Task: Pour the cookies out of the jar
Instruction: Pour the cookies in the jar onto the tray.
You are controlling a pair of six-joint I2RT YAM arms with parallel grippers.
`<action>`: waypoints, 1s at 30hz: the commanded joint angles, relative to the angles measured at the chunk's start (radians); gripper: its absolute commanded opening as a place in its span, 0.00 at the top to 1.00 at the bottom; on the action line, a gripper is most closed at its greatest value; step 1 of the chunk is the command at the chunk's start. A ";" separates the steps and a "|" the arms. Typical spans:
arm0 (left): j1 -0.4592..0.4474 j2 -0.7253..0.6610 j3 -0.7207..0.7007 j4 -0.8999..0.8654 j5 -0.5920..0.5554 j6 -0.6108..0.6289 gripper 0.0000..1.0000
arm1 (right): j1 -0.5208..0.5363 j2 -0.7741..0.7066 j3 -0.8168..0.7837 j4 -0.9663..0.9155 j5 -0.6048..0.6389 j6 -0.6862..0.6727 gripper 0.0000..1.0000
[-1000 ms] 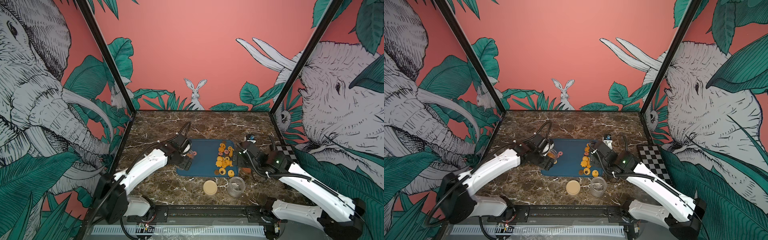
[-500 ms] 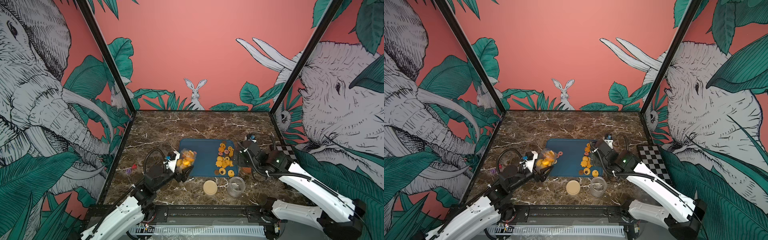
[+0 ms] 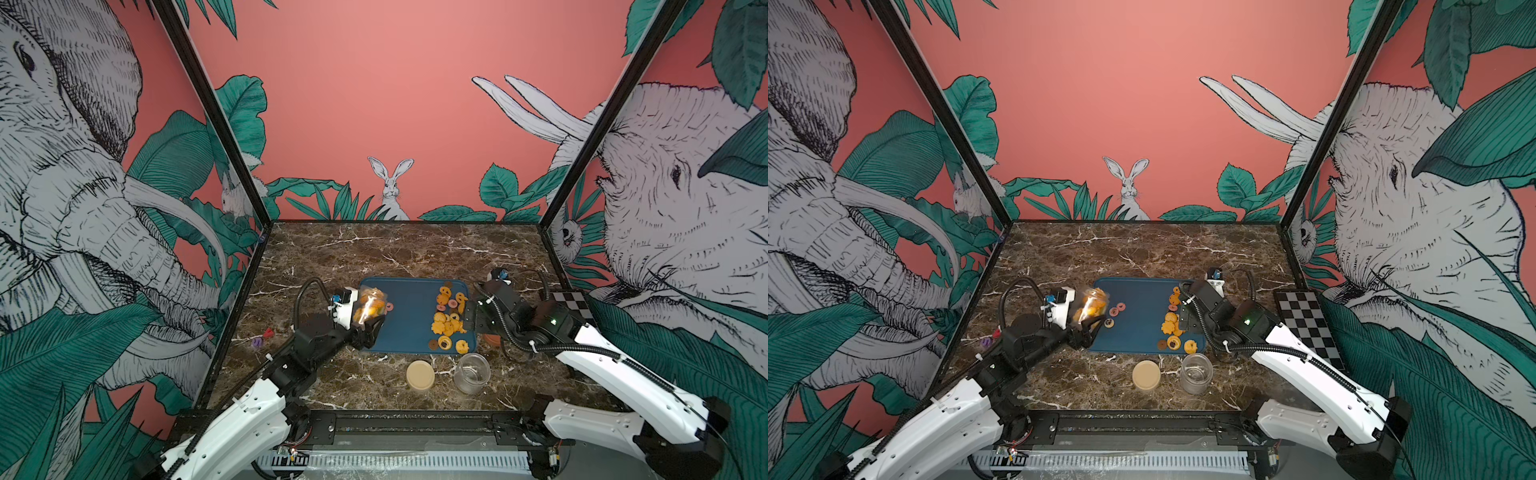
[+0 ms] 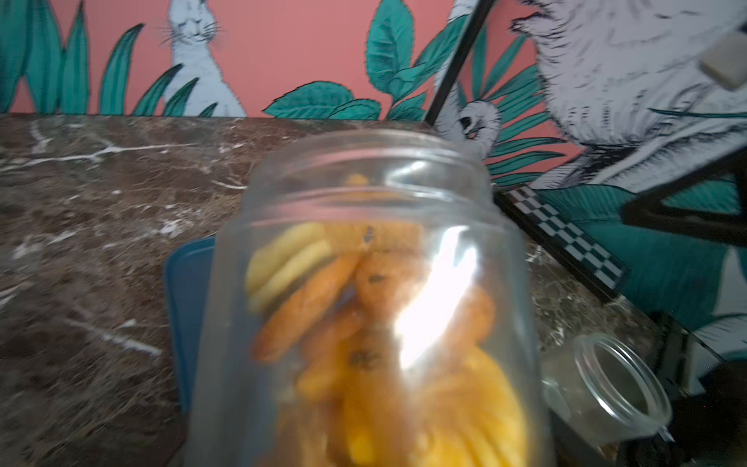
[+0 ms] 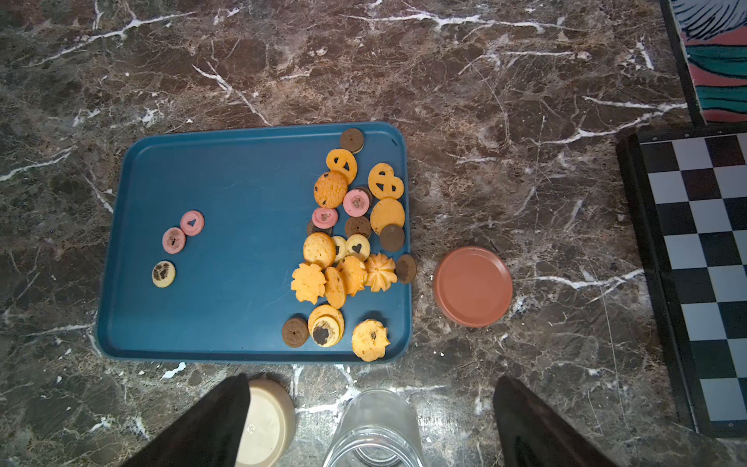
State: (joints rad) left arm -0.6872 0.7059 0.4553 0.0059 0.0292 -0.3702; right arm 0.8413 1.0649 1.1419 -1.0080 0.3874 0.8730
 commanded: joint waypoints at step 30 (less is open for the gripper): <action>0.208 0.555 0.107 0.221 0.711 -1.413 1.00 | -0.007 -0.039 -0.020 -0.007 0.019 0.027 0.04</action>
State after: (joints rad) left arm -0.4862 1.3148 0.6067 -0.0505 0.6968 -1.4998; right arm 0.8413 1.0351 1.1362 -1.0092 0.3820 0.8806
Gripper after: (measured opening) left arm 0.878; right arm 0.957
